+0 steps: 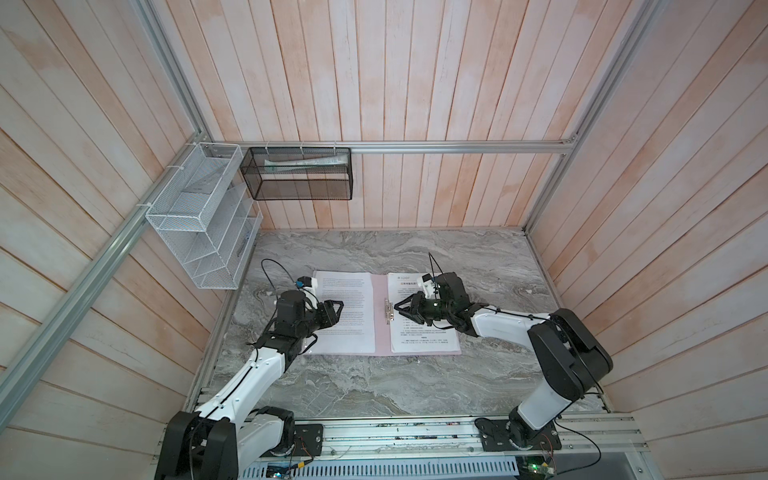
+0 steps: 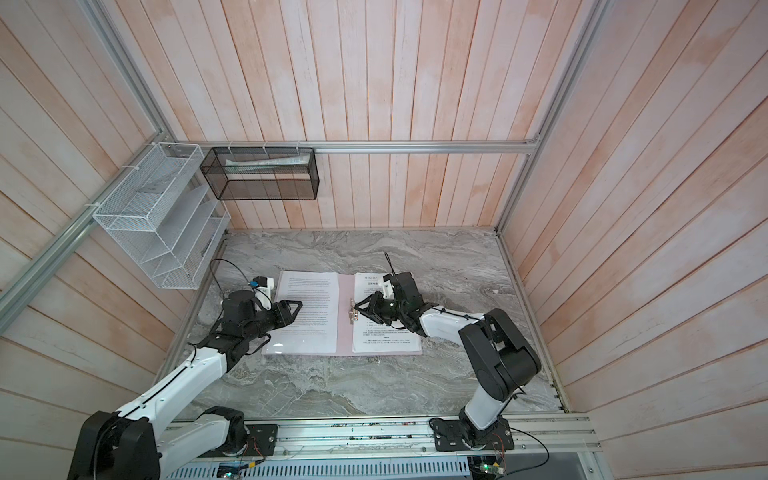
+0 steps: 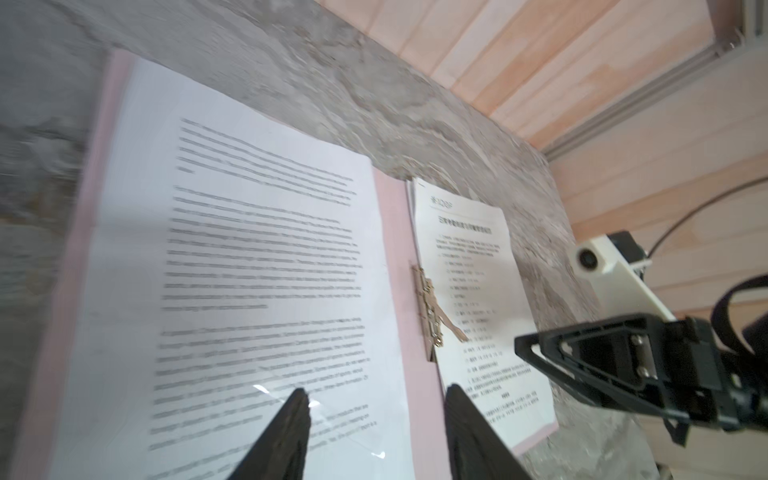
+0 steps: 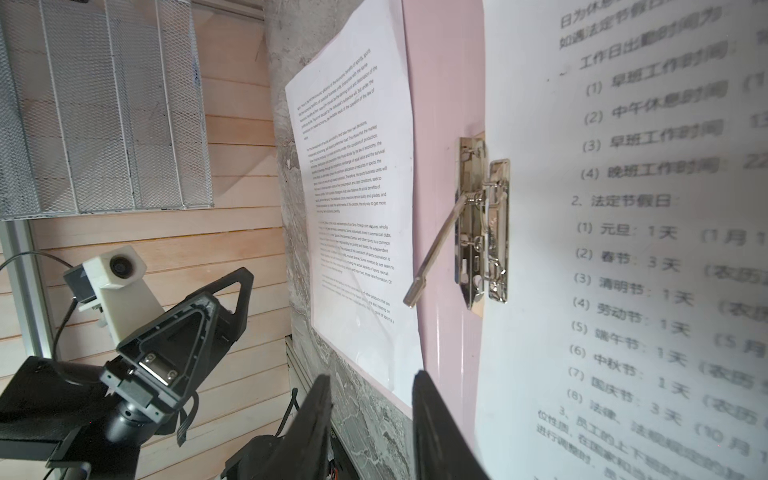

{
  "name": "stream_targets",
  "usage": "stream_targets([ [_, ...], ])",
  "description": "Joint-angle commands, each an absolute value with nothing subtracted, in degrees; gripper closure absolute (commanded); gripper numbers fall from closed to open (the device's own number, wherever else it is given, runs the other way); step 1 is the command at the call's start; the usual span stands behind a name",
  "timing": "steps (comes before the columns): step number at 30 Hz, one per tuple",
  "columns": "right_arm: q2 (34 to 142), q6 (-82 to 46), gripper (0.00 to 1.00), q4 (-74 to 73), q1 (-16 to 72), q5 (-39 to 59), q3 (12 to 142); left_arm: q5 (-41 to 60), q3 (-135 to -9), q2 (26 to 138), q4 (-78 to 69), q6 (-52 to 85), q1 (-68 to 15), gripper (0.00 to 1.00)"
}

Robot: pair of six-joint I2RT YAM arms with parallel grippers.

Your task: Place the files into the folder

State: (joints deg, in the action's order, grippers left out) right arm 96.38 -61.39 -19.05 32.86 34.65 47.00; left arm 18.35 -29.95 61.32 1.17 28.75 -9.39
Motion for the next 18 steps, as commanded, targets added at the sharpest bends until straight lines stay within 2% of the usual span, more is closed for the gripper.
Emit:
stream_targets([
  [1,98.0,-62.7,0.68,-21.6,33.0,35.9,49.0,13.2,-29.1,59.5,6.0,26.1,-5.0,0.42],
  [3,99.0,-63.0,0.64,-21.9,33.1,35.9,49.1,13.2,-28.4,60.0,5.5,26.8,-2.4,0.36],
  [6,100.1,-63.1,0.59,-22.1,33.0,36.7,49.7,13.0,-27.1,61.6,3.8,27.4,0.4,0.36],
  [10,100.5,-62.5,0.59,-21.5,33.1,37.2,50.3,15.0,-23.8,63.9,-1.9,28.4,4.7,0.36],
  [18,102.1,-62.1,0.60,-21.8,32.7,37.6,50.9,25.3,-22.4,73.2,-11.1,29.9,10.7,0.36],
])
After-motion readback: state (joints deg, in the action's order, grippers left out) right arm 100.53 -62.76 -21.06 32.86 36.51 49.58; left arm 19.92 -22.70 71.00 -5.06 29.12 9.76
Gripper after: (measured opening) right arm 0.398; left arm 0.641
